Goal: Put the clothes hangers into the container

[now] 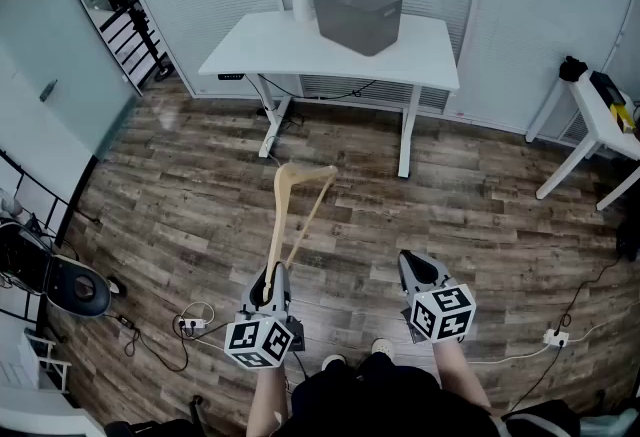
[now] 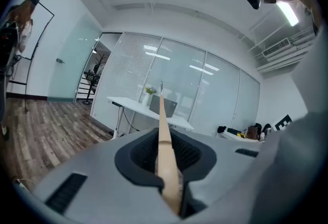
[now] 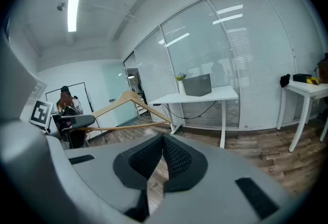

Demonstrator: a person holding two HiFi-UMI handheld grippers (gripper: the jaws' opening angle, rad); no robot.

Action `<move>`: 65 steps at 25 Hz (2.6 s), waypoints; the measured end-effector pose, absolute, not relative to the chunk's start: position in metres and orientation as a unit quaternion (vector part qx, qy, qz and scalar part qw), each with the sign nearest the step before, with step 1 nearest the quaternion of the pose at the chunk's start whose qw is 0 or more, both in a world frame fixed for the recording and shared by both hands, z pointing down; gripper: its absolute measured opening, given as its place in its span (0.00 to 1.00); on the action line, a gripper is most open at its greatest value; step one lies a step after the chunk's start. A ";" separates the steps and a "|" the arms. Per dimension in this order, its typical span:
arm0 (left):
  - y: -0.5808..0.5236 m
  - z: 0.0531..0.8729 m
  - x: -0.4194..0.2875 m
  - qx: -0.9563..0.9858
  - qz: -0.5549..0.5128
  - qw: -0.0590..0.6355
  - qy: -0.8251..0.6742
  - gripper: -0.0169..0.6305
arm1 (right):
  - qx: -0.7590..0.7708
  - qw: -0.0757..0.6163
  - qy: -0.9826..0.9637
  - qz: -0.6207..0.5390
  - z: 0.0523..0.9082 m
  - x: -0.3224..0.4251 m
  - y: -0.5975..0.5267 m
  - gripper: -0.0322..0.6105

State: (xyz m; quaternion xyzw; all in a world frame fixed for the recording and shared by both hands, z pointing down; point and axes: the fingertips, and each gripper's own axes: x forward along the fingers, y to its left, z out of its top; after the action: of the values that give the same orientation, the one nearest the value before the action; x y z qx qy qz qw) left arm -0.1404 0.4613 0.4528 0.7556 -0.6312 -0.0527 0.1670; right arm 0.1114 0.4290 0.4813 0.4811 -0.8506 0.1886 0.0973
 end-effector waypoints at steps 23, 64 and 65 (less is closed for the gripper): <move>0.573 0.440 -0.190 0.802 -0.041 0.124 -0.582 0.11 | 0.526 0.040 -0.836 0.151 0.434 0.039 0.565 0.10; 0.380 0.445 -0.144 0.780 -0.017 0.119 -0.614 0.11 | 0.509 0.044 -0.840 0.184 0.454 0.086 0.367 0.10; 0.373 0.446 -0.141 0.779 -0.017 0.119 -0.615 0.11 | 0.509 0.045 -0.840 0.184 0.454 0.089 0.359 0.10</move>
State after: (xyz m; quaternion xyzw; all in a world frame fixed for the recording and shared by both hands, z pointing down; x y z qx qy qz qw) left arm -0.1414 0.3729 0.4458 0.7794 -0.6148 -0.0174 0.1194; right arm 0.0886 0.3591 0.4542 0.5085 -0.8399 0.1841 0.0447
